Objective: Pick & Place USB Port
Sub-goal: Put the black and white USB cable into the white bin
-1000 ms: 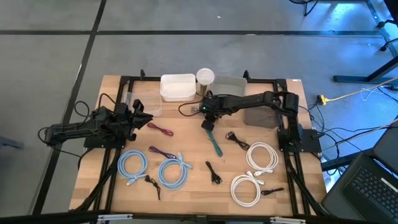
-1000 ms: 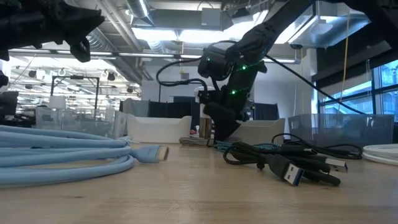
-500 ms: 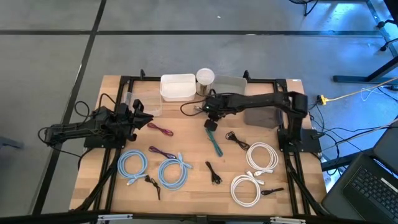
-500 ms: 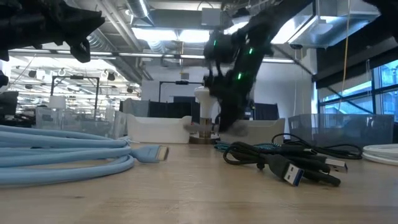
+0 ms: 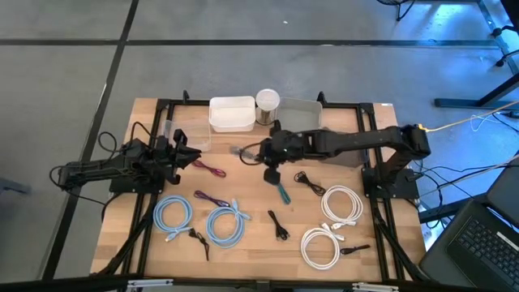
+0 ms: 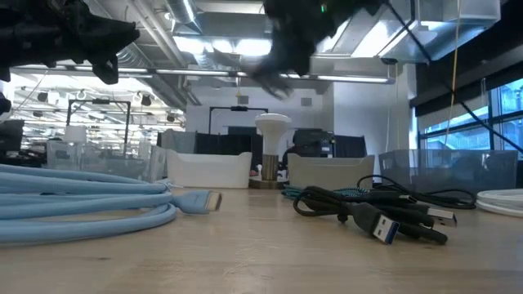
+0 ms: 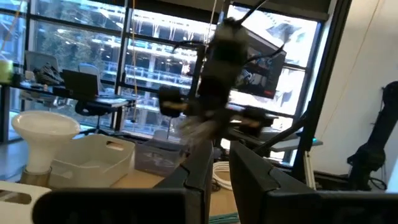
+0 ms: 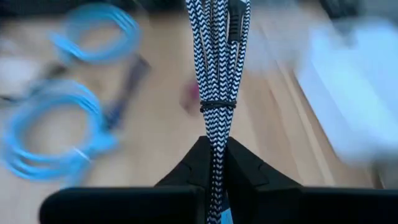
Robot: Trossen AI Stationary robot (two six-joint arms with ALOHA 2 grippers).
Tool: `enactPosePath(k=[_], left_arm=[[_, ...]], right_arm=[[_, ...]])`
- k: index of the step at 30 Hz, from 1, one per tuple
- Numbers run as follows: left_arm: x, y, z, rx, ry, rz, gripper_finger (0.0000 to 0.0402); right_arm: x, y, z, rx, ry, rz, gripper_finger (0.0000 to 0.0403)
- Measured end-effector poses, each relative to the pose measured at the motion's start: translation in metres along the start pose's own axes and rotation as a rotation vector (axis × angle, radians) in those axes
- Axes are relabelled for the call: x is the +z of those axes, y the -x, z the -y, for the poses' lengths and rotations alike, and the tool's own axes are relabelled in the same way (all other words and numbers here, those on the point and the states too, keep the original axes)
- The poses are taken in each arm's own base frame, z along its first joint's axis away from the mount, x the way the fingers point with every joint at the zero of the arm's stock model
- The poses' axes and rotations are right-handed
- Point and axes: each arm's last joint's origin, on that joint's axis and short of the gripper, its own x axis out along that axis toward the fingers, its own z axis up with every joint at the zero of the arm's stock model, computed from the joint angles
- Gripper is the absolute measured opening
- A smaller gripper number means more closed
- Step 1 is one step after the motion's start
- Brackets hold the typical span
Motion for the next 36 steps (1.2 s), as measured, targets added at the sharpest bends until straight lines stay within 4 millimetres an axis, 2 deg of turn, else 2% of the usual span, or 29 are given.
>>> enactPosePath(k=[3, 6, 11, 15, 23, 36], left_arm=[[-0.003, -0.002, -0.001, 0.003, 0.0, -0.03, 0.0074], [-0.006, -0.005, -0.001, 0.02, 0.004, -0.056, 0.0116], [-0.002, -0.012, 0.0, 0.033, 0.003, -0.011, 0.0197], [0.004, -0.02, 0.002, -0.019, -0.011, 0.062, 0.0239], [0.004, -0.04, 0.004, -0.055, -0.048, 0.078, 0.0251], [0.03, -0.113, 0.022, -0.157, -0.168, -0.02, 0.0251]], right_arm=[[0.013, 0.003, -0.013, 0.054, 0.064, 0.126, 0.0026], [0.024, 0.007, -0.02, 0.07, 0.094, 0.186, 0.0026], [0.034, 0.01, -0.022, 0.074, 0.096, 0.241, 0.0026], [0.039, 0.012, -0.022, 0.071, 0.108, 0.288, 0.0026], [0.04, 0.012, -0.022, 0.068, 0.118, 0.3, 0.0026], [0.039, 0.011, -0.017, 0.046, 0.137, 0.291, 0.0026]])
